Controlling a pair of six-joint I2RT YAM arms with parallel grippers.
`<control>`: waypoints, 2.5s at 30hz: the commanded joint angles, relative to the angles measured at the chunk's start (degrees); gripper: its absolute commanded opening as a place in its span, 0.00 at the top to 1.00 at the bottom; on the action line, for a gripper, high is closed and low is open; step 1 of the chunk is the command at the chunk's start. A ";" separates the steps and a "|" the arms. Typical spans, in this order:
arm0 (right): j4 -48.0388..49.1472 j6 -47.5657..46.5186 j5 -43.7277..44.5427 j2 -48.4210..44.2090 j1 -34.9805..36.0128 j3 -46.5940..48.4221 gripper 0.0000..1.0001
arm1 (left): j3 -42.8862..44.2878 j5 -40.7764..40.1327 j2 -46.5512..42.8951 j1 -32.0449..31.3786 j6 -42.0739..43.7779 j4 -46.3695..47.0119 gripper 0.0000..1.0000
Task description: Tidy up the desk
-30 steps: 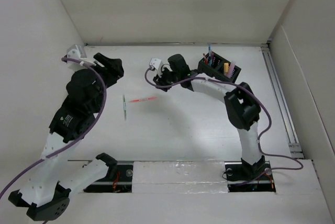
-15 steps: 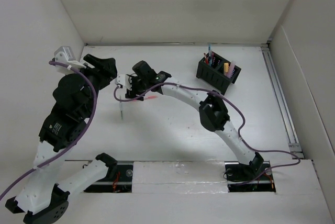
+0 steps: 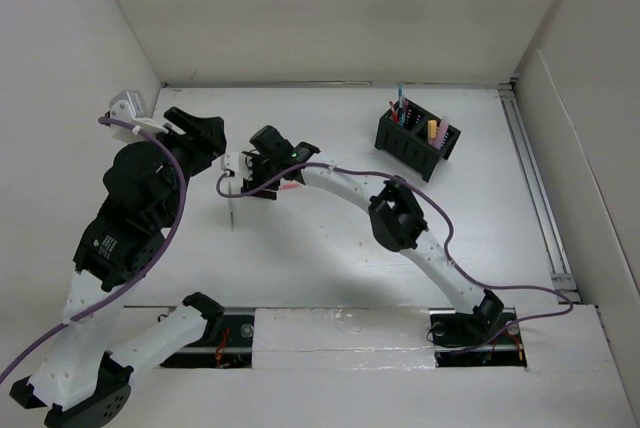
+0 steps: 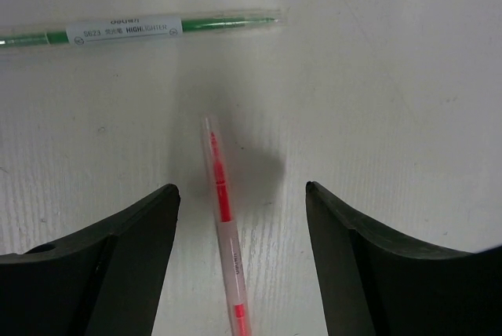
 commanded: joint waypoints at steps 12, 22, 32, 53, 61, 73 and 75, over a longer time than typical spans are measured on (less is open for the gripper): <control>2.83 6.75 -0.80 4.15 0.46 0.93 0.44 | 0.52 0.40 -0.92 0.02 0.84 -0.59 0.47; 13.02 8.68 1.57 -10.87 0.46 -25.16 0.92 | 0.00 -0.66 -0.84 0.02 2.15 0.46 0.47; 33.85 21.86 -7.21 -34.60 -13.04 -43.20 1.00 | -2.99 2.68 1.01 0.02 2.24 4.68 0.47; 70.15 50.70 -22.33 -35.32 -46.12 -46.27 1.00 | -1.24 2.59 7.78 0.02 1.63 6.18 0.49; 74.29 51.40 -21.98 -35.14 -46.65 -53.05 0.94 | -1.77 1.98 8.30 0.02 1.27 6.09 0.48; 75.17 48.15 -18.73 -37.33 -46.65 -59.28 0.66 | -2.38 1.62 6.99 0.02 1.54 5.39 0.48; 74.91 47.11 -17.50 -39.44 -46.65 -60.52 0.51 | -2.38 1.36 6.72 0.02 1.63 5.21 0.48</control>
